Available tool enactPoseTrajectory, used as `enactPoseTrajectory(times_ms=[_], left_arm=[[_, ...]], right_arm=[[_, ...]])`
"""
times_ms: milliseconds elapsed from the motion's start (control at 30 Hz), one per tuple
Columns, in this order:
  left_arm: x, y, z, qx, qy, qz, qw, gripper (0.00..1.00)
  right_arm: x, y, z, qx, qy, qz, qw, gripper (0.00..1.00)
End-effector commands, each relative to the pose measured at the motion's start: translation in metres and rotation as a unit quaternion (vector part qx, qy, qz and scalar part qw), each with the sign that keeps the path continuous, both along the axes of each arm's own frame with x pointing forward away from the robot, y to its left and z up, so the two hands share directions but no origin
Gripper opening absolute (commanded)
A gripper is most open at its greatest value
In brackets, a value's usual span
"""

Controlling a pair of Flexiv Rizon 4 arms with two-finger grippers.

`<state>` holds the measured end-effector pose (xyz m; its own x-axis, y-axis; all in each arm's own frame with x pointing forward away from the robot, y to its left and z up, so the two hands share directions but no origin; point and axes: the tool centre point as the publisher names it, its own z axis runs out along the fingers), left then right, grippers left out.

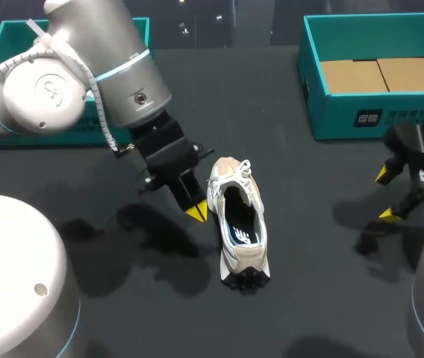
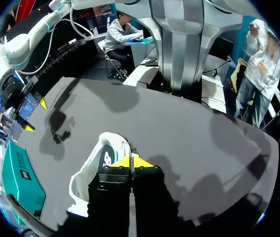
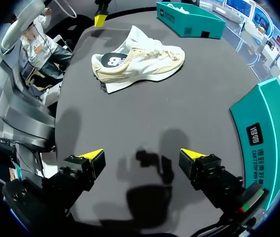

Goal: Take the shoe out of the shoebox, open the shoe tongue, remove and reinsert the insole, then place the shoe into the shoebox

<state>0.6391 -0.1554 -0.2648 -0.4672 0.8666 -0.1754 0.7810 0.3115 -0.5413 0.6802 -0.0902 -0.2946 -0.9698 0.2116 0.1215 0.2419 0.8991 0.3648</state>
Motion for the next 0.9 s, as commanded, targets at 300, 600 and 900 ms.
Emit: enactPoseTrajectory(times_ms=[300, 600, 900], left_arm=[[0.012, -0.045, 0.001, 0.17, -0.065, -0.136, 0.974, 0.0], [0.014, -0.063, -0.03, 0.193, -0.062, -0.209, 0.957, 0.0], [0.013, -0.063, -0.051, 0.203, -0.06, -0.254, 0.944, 0.0]], right_arm=[[-0.008, -0.007, 0.002, 0.005, -0.006, -0.001, 1.0, 1.0], [-0.008, -0.007, 0.002, 0.005, -0.006, -0.001, 1.0, 1.0], [-0.008, -0.007, 0.002, 0.005, -0.006, -0.001, 1.0, 1.0]])
